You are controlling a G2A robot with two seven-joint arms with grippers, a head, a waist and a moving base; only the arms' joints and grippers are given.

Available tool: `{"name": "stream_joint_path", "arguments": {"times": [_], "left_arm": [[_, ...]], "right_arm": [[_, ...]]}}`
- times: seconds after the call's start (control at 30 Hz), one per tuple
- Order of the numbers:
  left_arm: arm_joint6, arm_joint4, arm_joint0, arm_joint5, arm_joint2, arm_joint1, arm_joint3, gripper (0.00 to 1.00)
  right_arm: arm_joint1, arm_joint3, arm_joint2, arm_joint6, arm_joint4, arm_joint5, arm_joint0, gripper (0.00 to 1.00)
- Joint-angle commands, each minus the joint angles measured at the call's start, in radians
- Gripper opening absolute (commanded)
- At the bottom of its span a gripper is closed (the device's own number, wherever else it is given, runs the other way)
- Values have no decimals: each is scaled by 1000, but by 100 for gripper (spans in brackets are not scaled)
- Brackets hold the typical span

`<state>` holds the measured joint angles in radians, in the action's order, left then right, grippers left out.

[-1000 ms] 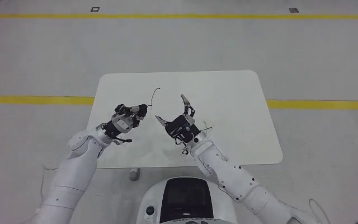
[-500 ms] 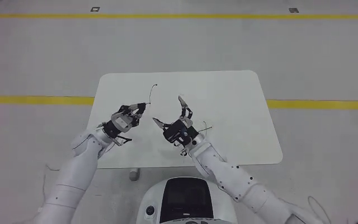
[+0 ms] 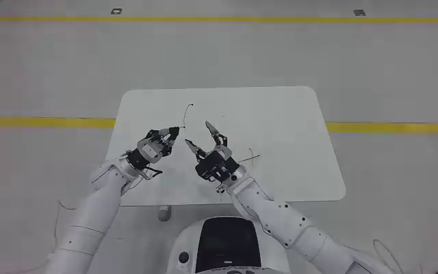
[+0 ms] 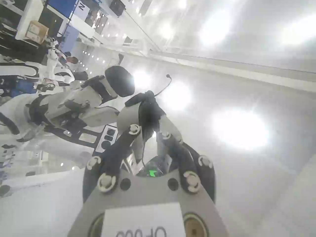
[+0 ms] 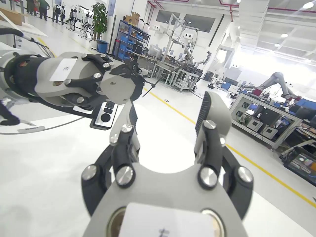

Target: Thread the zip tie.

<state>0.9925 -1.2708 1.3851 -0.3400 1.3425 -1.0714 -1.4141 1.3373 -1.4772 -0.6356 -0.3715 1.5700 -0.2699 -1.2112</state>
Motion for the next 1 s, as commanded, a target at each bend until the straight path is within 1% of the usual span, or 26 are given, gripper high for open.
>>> {"name": "stream_joint_path", "arguments": {"times": [0.0,0.27,0.47,0.57,0.63,0.77,0.9,0.97], "left_arm": [[0,0,0,0,0,0,0,0],[0,0,0,0,0,0,0,0],[0,0,0,0,0,0,0,0],[0,0,0,0,0,0,0,0],[0,0,0,0,0,0,0,0],[0,0,0,0,0,0,0,0],[0,0,0,0,0,0,0,0],[0,0,0,0,0,0,0,0]], "right_arm": [[3,4,2,3,0,0,2,47],[19,19,16,9,0,15,17,46],[29,30,23,6,0,12,27,41],[32,35,26,4,0,13,32,36],[34,38,28,3,0,13,34,35],[39,44,28,0,0,12,36,30],[43,50,27,-4,0,13,39,29],[44,53,27,-5,0,13,41,27]]}}
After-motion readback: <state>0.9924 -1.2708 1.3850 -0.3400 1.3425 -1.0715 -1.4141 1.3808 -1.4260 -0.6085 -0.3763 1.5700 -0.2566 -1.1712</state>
